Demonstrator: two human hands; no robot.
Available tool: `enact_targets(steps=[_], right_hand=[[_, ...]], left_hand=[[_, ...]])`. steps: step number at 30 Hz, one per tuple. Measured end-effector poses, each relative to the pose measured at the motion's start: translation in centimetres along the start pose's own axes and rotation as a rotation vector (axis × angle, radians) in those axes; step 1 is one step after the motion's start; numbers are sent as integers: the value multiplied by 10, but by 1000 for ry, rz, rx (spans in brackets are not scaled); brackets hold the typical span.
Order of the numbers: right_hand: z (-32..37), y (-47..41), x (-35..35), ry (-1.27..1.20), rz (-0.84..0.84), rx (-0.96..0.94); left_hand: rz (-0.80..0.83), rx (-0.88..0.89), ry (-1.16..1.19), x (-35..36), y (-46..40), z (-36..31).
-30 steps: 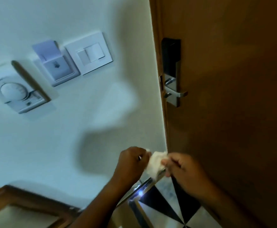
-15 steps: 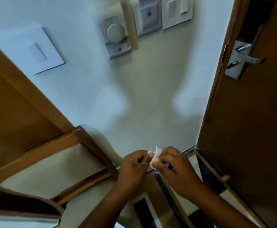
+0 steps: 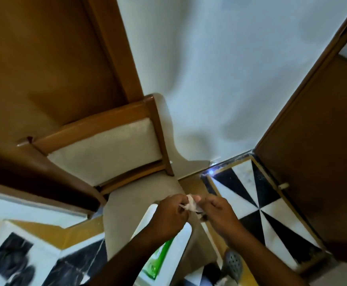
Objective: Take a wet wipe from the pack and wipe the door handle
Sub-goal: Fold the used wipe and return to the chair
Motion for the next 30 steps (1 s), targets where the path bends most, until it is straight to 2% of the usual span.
enact_targets(steps=[4, 8, 11, 14, 18, 24, 30], right_hand=[[-43, -18, 37, 209, 60, 23], [-122, -51, 57, 115, 42, 241], [-189, -83, 65, -58, 0, 450], [-234, -110, 73, -188, -74, 564], [-272, -142, 84, -175, -133, 576], [-292, -159, 86, -41, -140, 521], [-287, -150, 87, 22, -123, 484]], left_hand=[[-20, -101, -36, 17, 22, 58], [3, -211, -67, 49, 33, 118], [14, -239, -97, 81, 34, 162], [-4, -287, -142, 105, 32, 200], [-27, -316, -200, 133, 23, 243], [49, -144, -347, 163, 13, 250], [-51, -287, -261, 151, 23, 258]])
Point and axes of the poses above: each hand's wrist, its own y-axis away from the middle knuckle, its own x-axis out of the palm, z = x × y, the point moved 8 cm from there along -y, towards the middle knuckle, and after that the axes turned 14 degrees about x, right-handed, at the moved point
